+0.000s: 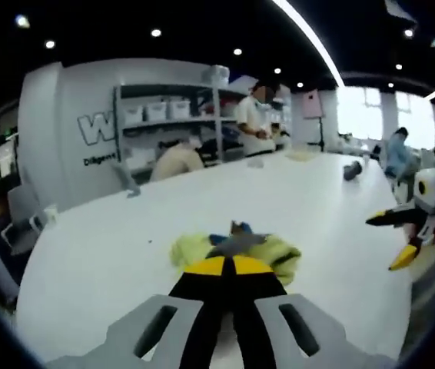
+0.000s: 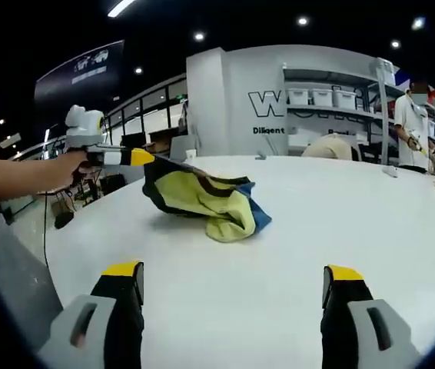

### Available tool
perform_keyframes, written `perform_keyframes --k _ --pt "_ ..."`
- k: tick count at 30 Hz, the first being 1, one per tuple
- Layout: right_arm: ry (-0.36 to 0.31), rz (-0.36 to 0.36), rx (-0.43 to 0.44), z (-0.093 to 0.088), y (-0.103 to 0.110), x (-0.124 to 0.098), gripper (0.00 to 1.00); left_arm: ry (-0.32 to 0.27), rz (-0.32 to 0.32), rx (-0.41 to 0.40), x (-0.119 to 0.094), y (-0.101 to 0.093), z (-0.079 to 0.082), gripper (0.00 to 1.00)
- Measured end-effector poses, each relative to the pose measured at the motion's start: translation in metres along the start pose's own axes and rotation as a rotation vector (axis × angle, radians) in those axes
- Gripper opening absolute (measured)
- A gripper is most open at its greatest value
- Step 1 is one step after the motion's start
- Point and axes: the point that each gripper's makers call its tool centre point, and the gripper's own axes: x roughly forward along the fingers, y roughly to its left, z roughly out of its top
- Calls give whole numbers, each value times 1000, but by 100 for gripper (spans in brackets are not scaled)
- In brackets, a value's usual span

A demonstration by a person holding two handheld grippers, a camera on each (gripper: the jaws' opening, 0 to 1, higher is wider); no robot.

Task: Fold the garment on the visible template until the final outline fits inside the template.

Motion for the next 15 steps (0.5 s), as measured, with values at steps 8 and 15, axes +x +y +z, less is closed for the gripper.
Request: perform_keyframes --k 8,15 --pt "0 8 -9 1 3 0 98 -85 -26 44 -31 -17 32 5" --pt "-3 12 -7 1 3 0 98 -177 -78 69 -72 -39 62 5"
